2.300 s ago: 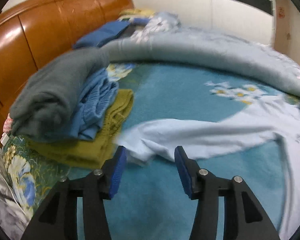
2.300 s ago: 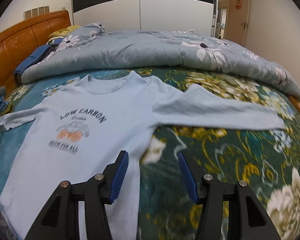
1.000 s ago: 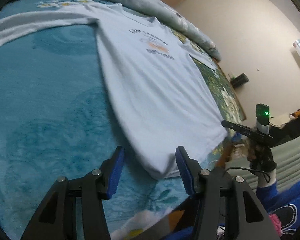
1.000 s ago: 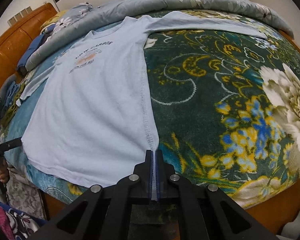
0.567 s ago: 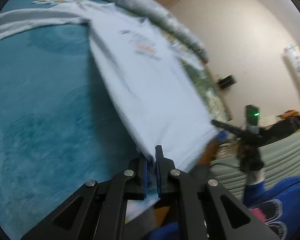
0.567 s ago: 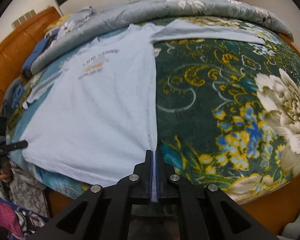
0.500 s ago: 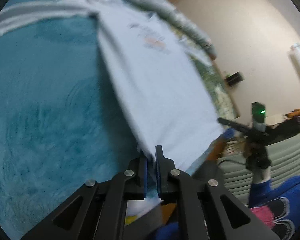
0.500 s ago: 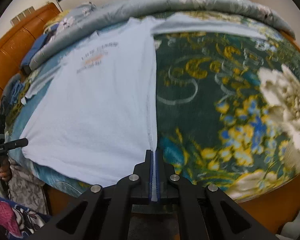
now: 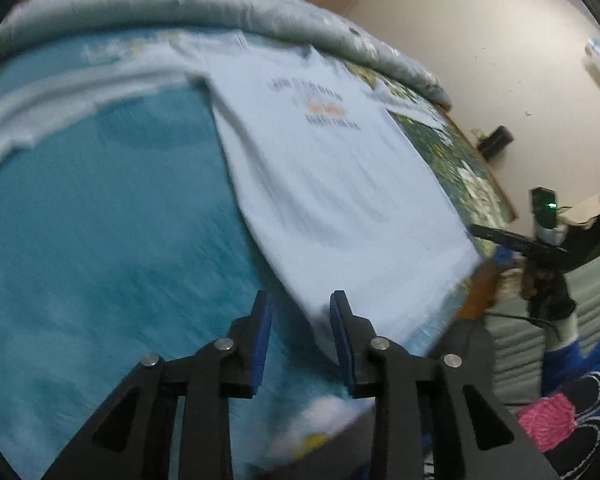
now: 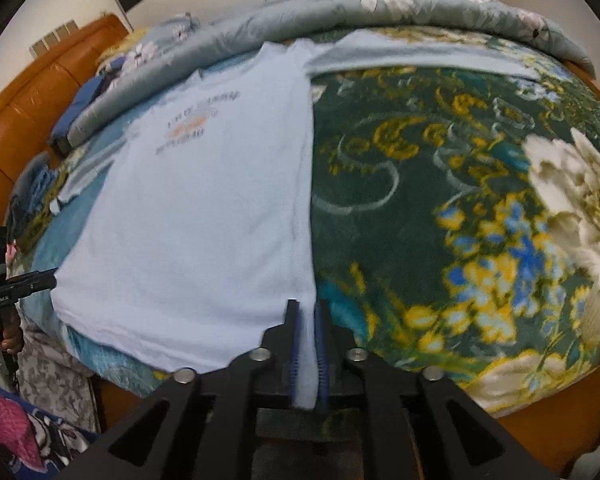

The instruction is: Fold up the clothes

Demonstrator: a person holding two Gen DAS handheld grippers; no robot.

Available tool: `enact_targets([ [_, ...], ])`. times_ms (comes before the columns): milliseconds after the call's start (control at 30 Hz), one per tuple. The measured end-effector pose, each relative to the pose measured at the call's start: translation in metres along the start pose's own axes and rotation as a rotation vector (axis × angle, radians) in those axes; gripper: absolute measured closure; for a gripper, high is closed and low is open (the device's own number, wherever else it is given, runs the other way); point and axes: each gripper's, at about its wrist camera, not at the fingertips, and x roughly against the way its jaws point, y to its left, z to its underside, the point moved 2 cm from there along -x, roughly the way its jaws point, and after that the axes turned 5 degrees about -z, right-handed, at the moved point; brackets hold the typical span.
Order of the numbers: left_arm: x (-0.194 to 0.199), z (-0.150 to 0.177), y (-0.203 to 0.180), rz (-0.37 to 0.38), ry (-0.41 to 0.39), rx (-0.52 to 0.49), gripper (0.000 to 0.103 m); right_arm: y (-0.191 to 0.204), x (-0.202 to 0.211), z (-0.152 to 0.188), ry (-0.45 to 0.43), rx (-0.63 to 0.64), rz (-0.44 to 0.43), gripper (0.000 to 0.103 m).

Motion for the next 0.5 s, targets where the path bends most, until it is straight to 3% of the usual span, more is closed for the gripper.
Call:
enact_targets([
  [100,0.016,-0.026,0.008,-0.108,-0.061,-0.046,0.071,-0.019,0.012,-0.022,-0.095,-0.042,0.01,0.076],
  [167,0.022,-0.053,0.01,-0.173,-0.122,-0.091,0.068,-0.026,0.015,-0.044,-0.153,-0.048,0.024,0.075],
  [233,0.019,-0.089,0.013,-0.216,-0.186,-0.134,0.065,-0.027,0.014,-0.084,-0.208,-0.005,0.023,0.075],
  [300,0.005,-0.132,0.019,-0.228,-0.243,-0.195,0.056,-0.021,0.006,-0.125,-0.235,0.045,-0.01,0.075],
  [367,-0.015,-0.173,0.031,-0.293,-0.257,-0.22,0.054,-0.006,-0.009,-0.17,-0.251,0.119,-0.059,0.075],
  [400,-0.031,-0.194,0.034,-0.341,-0.242,-0.212,0.054,0.003,-0.021,-0.197,-0.25,0.158,-0.089,0.075],
  [500,-0.076,-0.243,0.053,-0.386,-0.166,-0.176,0.054,0.024,-0.061,-0.253,-0.192,0.231,-0.118,0.074],
])
